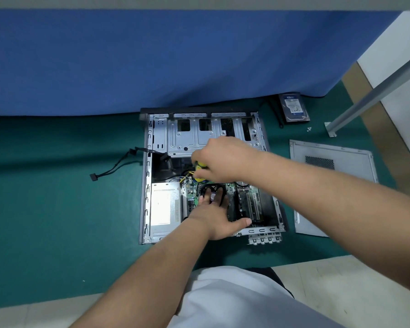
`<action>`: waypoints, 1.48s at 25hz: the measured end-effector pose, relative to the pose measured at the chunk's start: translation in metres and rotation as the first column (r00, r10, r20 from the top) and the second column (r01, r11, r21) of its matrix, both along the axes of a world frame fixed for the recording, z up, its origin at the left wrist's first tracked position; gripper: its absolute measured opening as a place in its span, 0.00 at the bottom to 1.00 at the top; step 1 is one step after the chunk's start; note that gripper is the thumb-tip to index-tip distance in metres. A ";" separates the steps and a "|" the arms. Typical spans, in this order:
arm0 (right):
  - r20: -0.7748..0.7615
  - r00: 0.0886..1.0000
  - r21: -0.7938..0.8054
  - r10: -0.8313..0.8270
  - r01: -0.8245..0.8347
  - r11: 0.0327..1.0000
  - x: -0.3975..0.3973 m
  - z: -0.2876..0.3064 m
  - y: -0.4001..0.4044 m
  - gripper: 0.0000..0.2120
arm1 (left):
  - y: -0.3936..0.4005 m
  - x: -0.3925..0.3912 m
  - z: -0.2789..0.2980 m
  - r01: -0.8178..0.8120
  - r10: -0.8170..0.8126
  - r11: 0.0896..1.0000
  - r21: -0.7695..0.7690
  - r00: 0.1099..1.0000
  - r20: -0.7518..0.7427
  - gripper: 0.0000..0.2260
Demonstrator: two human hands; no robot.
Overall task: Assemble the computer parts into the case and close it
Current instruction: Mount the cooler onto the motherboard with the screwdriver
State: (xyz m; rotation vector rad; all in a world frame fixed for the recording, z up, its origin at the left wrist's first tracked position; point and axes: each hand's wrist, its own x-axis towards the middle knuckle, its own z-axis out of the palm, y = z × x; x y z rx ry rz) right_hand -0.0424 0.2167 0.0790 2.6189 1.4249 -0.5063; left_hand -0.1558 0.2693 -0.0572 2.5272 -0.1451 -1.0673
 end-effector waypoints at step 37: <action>-0.125 0.991 -0.136 0.043 -0.060 0.989 0.012 0.017 0.011 0.17 | 0.001 0.002 0.005 0.025 -0.025 1.000 -0.005 1.000 0.008 0.48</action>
